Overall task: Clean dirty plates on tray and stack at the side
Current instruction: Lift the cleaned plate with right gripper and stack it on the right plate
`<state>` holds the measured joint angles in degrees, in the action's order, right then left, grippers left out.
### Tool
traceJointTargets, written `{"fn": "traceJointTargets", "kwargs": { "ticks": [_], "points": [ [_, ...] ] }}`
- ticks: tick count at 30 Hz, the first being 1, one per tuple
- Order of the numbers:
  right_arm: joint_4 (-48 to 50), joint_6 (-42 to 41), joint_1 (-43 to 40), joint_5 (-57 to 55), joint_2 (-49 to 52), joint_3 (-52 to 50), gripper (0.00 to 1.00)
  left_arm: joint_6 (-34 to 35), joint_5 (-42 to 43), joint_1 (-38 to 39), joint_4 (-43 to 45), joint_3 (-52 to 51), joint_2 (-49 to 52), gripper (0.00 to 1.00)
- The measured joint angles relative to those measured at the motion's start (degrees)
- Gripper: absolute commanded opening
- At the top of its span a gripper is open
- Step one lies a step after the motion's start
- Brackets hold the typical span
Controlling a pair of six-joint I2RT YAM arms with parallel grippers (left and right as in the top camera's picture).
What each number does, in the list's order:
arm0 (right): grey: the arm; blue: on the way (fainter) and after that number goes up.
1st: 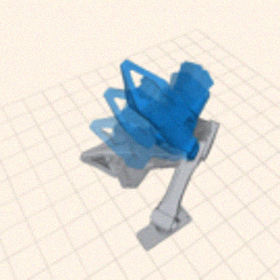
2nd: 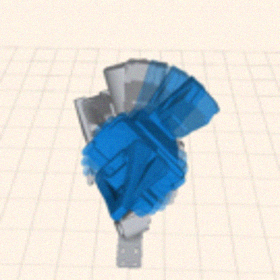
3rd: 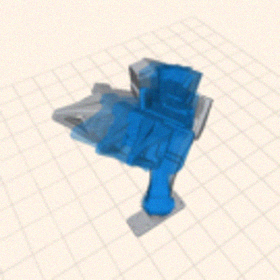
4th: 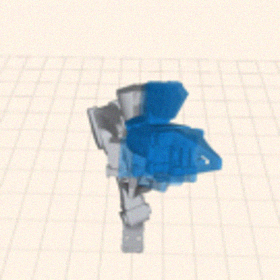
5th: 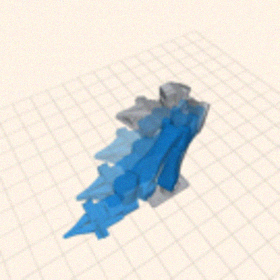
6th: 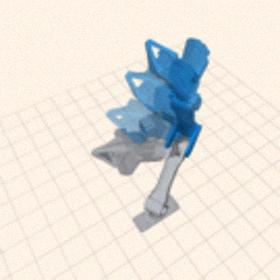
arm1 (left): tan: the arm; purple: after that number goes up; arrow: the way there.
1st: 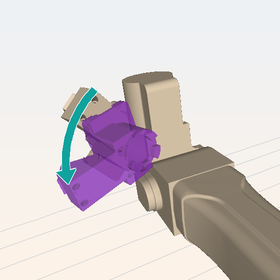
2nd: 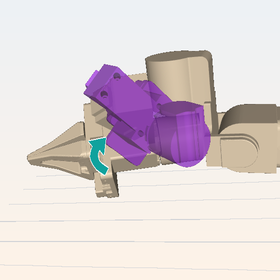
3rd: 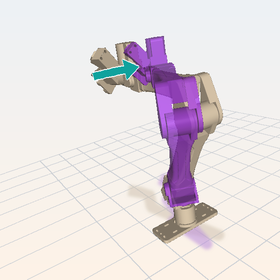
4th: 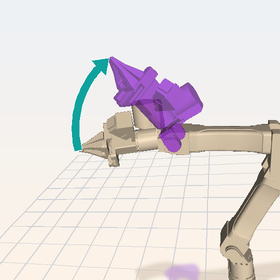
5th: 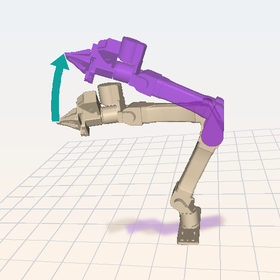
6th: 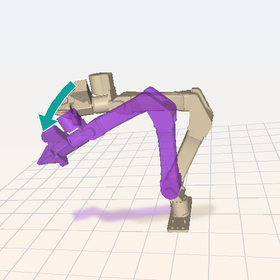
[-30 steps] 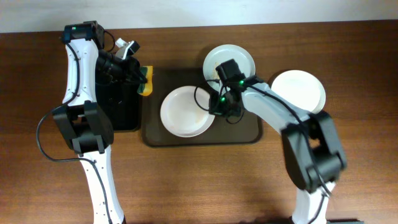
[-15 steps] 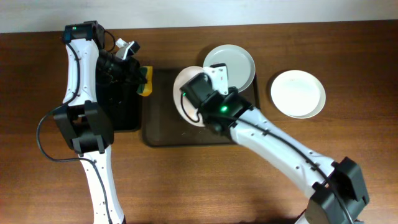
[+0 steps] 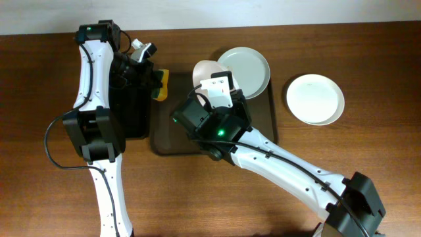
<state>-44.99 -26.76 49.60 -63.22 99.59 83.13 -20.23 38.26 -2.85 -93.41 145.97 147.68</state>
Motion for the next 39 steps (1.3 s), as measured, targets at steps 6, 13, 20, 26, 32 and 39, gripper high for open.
{"fn": "traceJointTargets", "kwargs": {
  "ticks": [6, 13, 20, 26, 32, 39],
  "points": [
    [0.15, 0.00, 0.46, -9.01, 0.00, 0.00, 0.04, 0.00, -0.44, 0.00, 0.00, 0.00, 0.00, 0.01],
    [3.50, 0.02, 4.81, -20.90, 0.00, 0.00, 0.04, 0.00, -0.76, 0.00, 0.20, 0.00, 0.00, 0.01],
    [4.72, 0.04, 6.05, -23.08, 0.00, 0.00, 0.04, 0.00, -0.81, 0.00, 0.22, 0.00, 0.00, 0.01],
    [1.49, 0.04, -0.74, -1.14, 0.00, 0.02, 0.04, 0.00, -0.81, 0.00, 0.20, 0.00, 0.00, 0.01],
    [-4.20, -0.04, -16.70, 34.45, -1.95, 0.00, 0.04, 0.00, -0.81, 0.00, 0.20, 0.00, 0.00, 0.01],
    [-9.49, 0.66, -44.28, 61.53, -4.13, 0.00, 0.04, 0.00, -0.83, 0.00, 0.22, 0.00, 0.00, 0.01]
  ]
}}
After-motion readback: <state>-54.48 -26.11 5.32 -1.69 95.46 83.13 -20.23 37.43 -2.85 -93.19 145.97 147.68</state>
